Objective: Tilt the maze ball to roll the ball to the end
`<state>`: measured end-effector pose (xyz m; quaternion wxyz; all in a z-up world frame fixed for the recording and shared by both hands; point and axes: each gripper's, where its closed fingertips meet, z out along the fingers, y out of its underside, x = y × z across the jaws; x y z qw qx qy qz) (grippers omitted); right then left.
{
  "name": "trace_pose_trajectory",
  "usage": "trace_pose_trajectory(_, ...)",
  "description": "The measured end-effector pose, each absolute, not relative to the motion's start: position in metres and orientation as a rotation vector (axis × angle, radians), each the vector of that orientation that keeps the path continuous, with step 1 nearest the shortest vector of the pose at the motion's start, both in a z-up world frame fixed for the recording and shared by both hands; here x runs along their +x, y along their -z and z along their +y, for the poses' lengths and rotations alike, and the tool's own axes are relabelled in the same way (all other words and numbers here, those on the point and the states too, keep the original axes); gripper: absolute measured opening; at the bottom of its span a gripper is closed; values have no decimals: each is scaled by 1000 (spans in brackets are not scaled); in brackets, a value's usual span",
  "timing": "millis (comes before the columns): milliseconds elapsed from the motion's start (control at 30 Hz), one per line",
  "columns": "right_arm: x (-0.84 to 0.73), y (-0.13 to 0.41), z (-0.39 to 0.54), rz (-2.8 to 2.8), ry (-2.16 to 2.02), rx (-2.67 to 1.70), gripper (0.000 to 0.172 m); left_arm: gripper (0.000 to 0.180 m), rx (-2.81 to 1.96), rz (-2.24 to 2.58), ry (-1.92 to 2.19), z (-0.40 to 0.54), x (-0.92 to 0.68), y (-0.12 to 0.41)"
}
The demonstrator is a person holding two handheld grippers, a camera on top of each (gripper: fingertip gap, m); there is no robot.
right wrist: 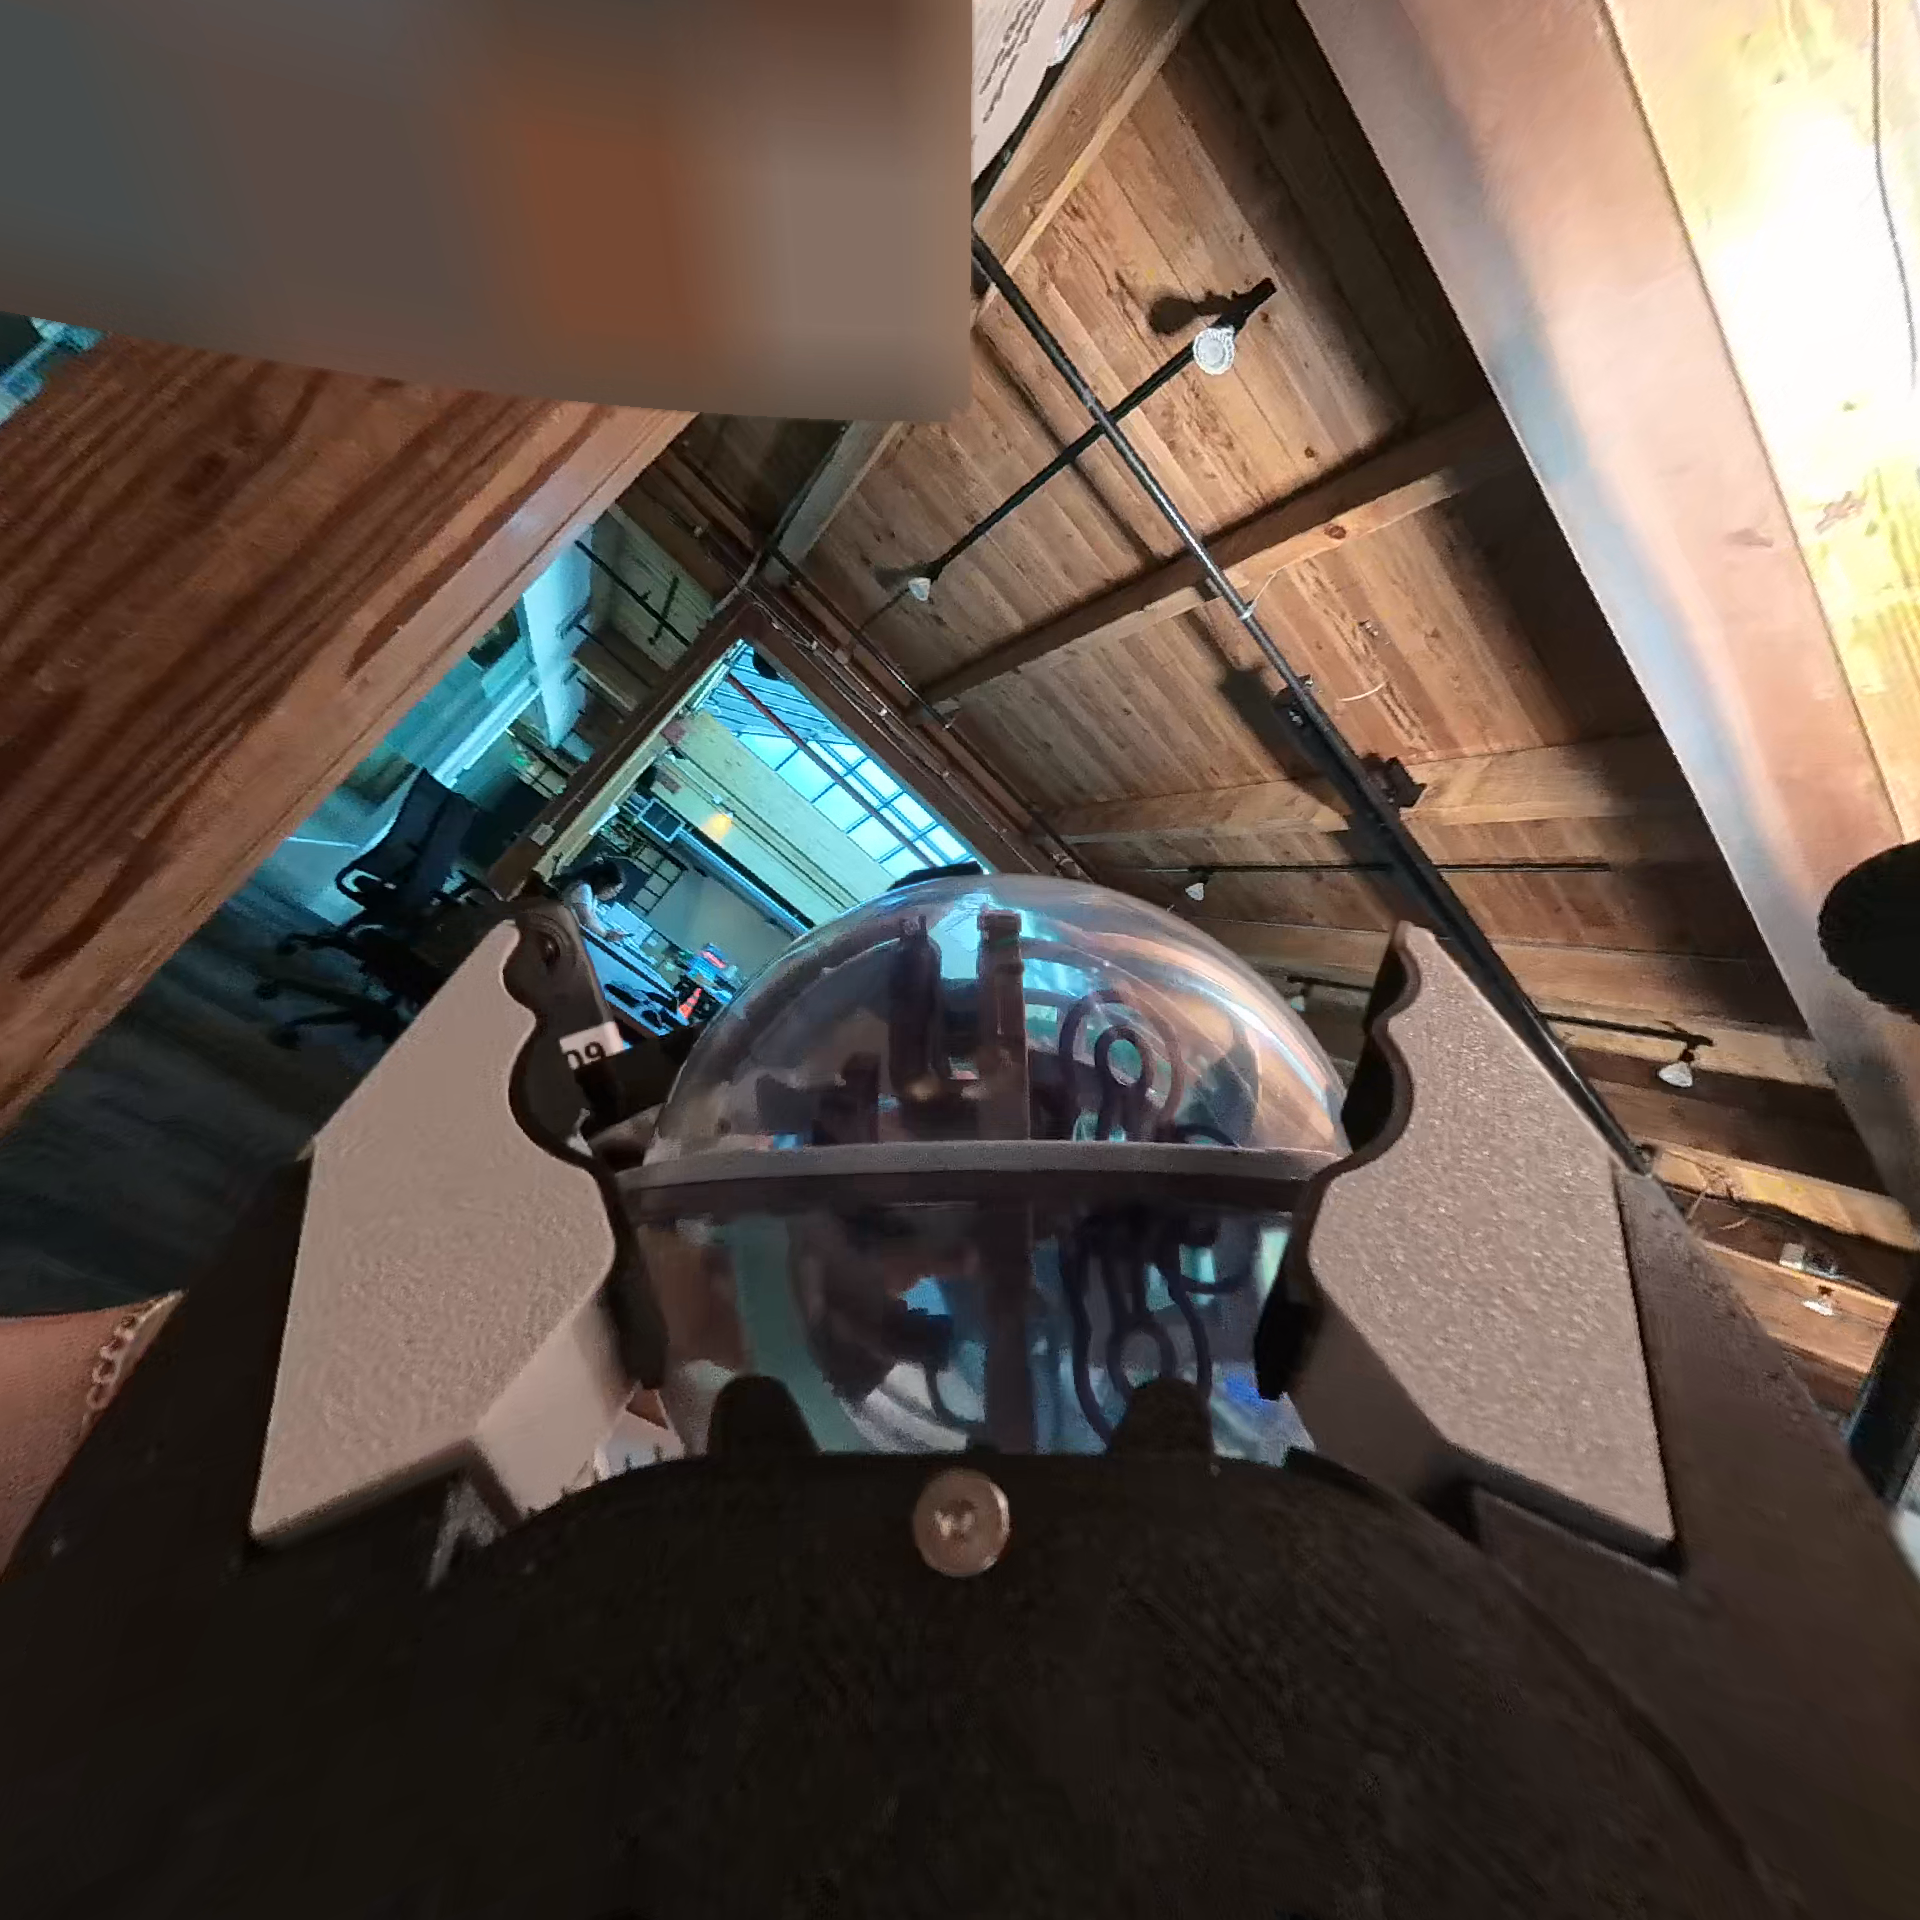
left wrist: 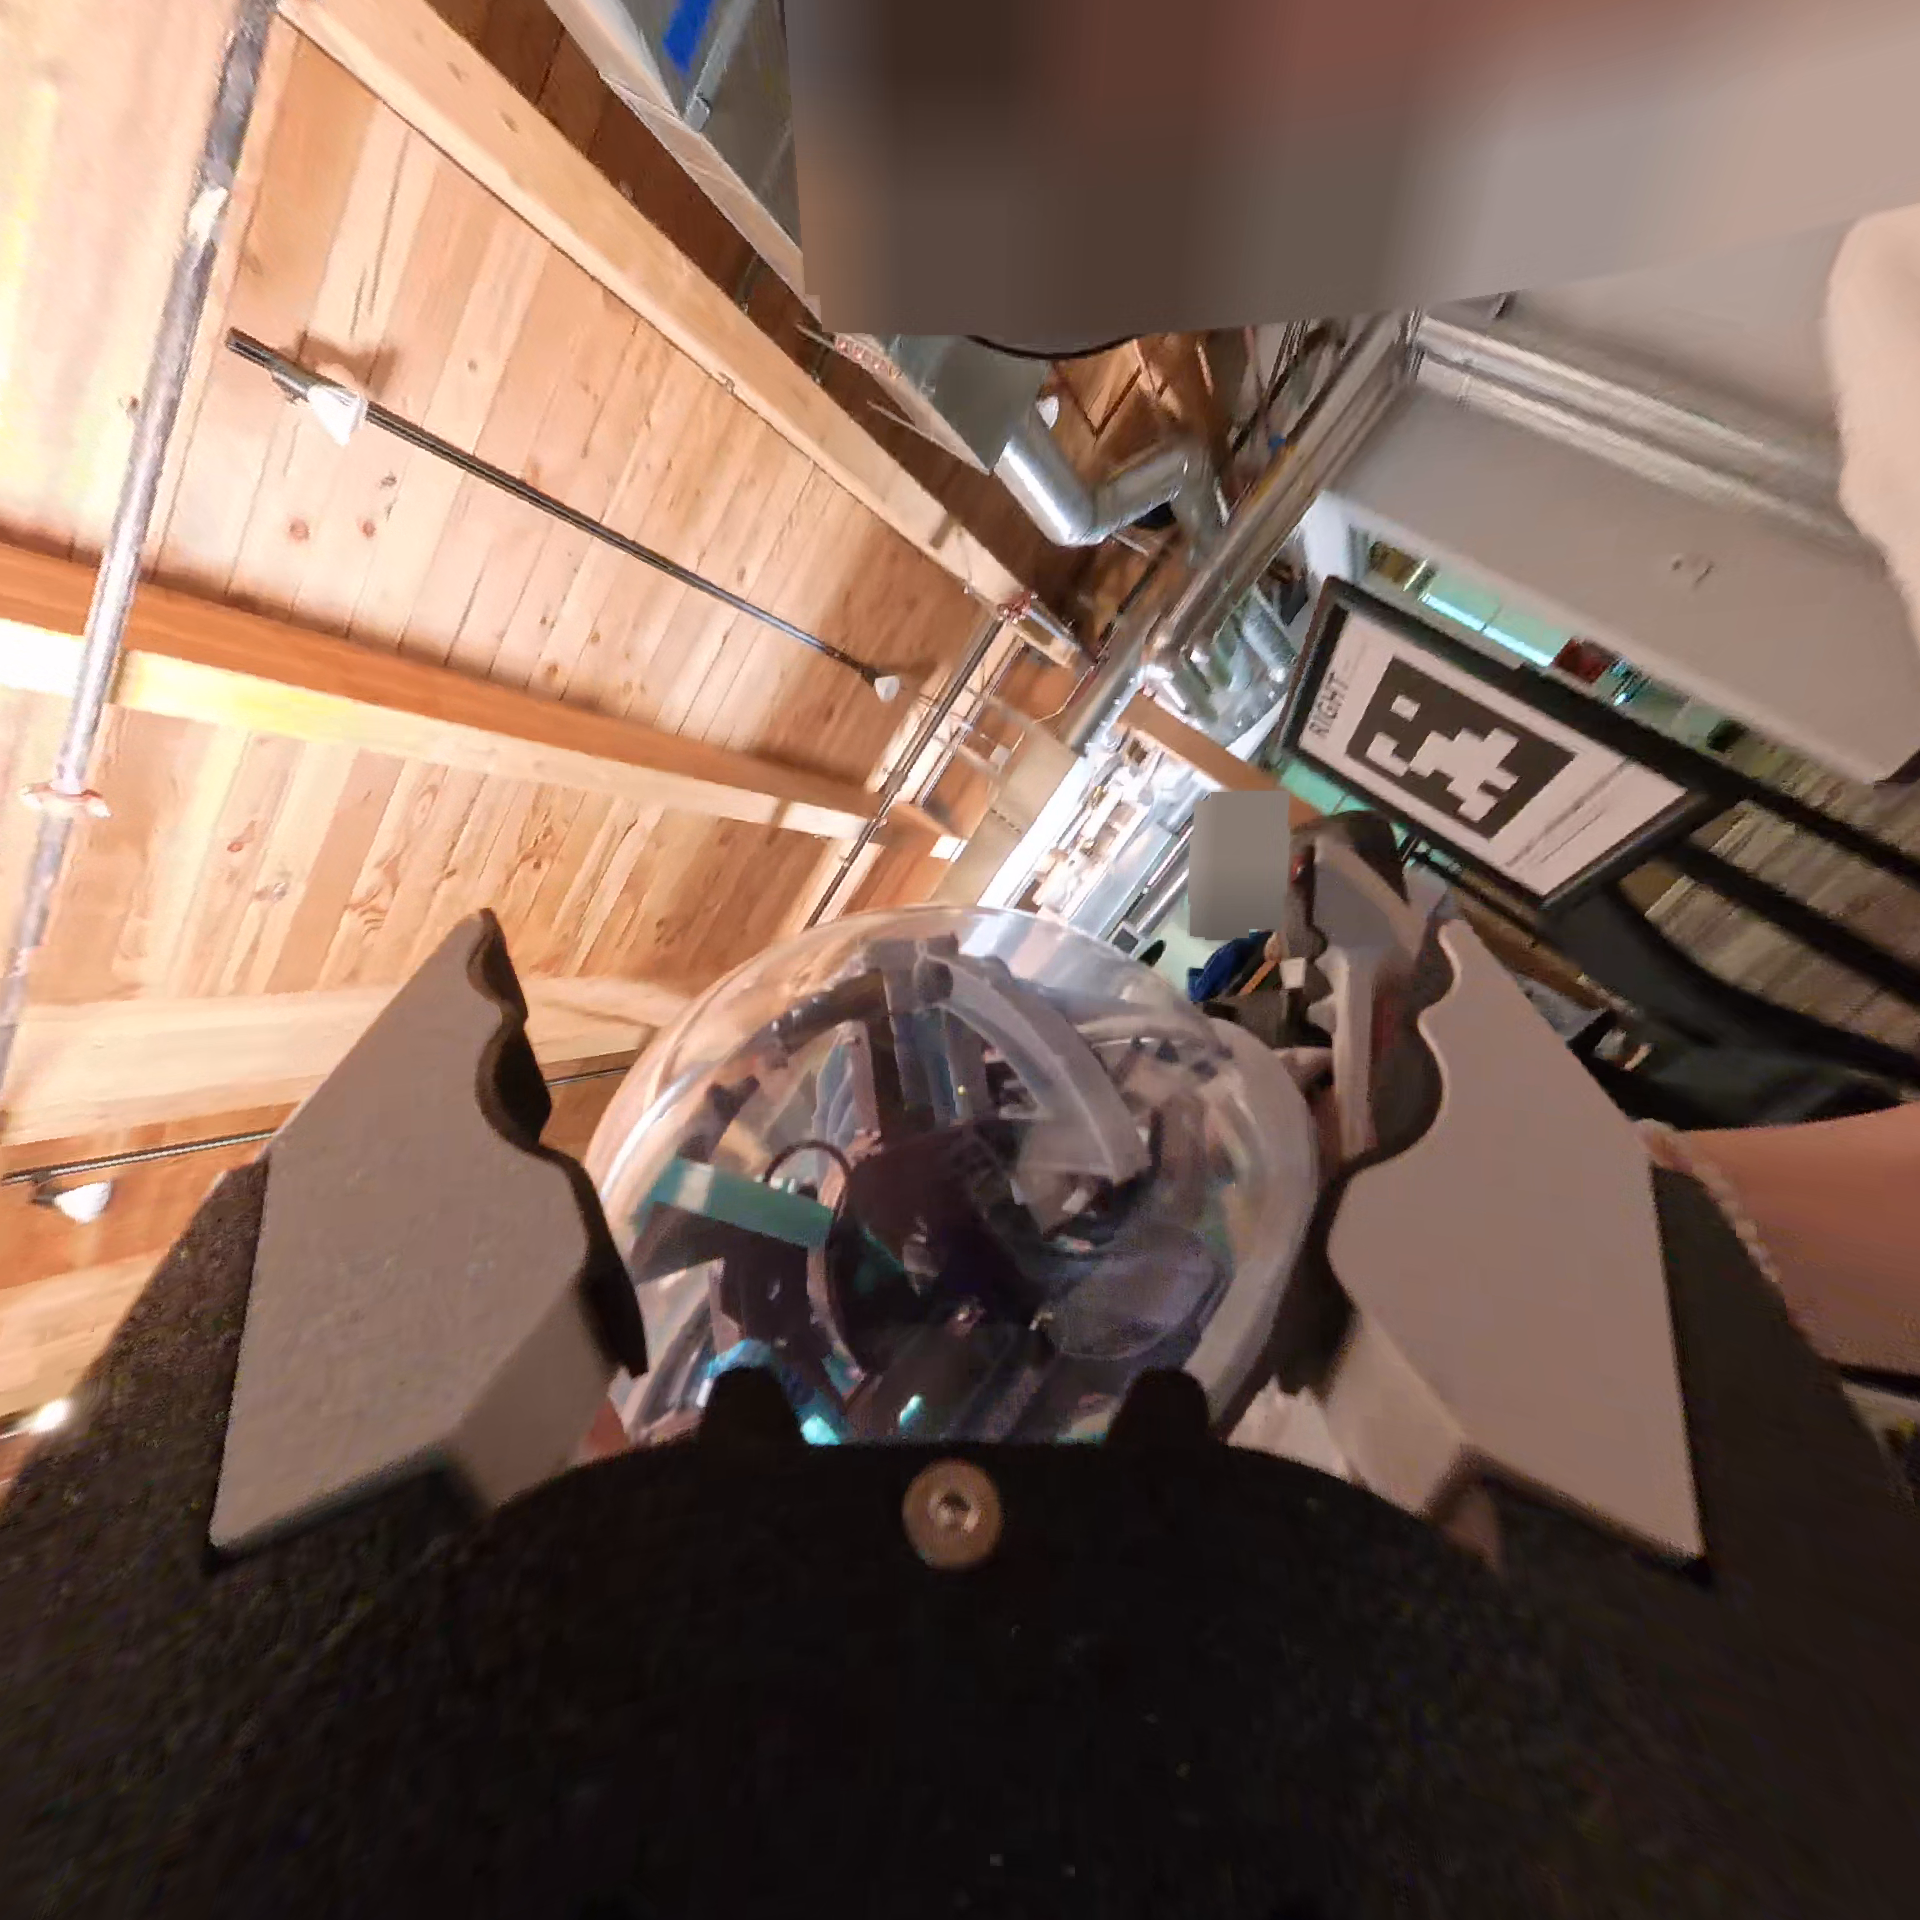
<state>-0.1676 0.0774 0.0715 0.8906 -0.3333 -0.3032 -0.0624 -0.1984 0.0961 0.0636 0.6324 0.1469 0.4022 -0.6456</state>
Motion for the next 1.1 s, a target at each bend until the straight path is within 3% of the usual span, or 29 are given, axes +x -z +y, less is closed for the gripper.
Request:
trace_pose_trajectory(467, -157, -74, 78, -597, 190, -683, 149, 156, 430, 845, 1733, 95, -223, -70)
trace_pose_trajectory(1100, -172, -64, 88, -684, 272, -735, 156, 157, 459, 751, 1632, 104, -235, -72)
